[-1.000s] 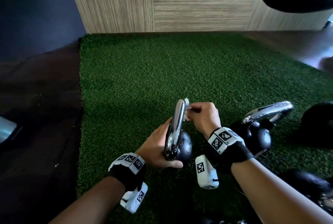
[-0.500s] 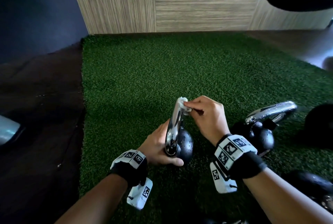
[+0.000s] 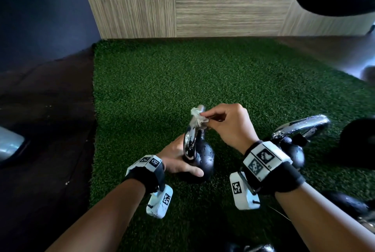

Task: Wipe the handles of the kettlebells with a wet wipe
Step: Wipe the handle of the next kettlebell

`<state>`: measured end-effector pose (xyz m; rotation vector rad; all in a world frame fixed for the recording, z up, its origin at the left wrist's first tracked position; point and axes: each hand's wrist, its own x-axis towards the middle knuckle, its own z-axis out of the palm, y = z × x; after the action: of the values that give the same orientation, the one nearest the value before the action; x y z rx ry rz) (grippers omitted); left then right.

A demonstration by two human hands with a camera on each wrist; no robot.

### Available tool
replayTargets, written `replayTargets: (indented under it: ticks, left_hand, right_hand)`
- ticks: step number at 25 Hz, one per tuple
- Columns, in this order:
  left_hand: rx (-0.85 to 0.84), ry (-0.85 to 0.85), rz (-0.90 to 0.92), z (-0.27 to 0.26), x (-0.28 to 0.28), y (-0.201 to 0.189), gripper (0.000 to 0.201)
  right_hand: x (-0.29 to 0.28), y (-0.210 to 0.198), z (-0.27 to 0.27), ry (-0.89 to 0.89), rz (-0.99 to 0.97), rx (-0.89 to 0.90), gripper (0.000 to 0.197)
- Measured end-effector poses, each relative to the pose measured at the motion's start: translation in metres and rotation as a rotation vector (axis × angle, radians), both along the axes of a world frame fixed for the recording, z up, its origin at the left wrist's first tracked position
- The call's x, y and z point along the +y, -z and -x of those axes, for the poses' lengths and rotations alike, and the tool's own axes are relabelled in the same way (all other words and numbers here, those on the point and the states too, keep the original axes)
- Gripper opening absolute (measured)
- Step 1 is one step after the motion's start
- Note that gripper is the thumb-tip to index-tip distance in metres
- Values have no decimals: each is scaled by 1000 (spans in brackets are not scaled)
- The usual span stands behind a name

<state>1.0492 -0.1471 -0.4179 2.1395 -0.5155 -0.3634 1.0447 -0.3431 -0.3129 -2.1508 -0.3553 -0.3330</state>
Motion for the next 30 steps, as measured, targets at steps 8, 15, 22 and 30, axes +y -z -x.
replayTargets:
  ticks: [8,15,22,30]
  left_hand:
    - [59,30,43,-16,2,2,76]
    - [107,75,107,-12,5,2,67]
    - [10,102,122,7,3,4,83]
    - [-12,-8,-17,21,9,10,108]
  right_hand:
    - [5,8,10,-170,-61,173,19]
    - [13,32,12,-219,114,188,18]
    - [8,47,8,-235,111,325,19]
    - [5,55,9,-566,-5,574,25]
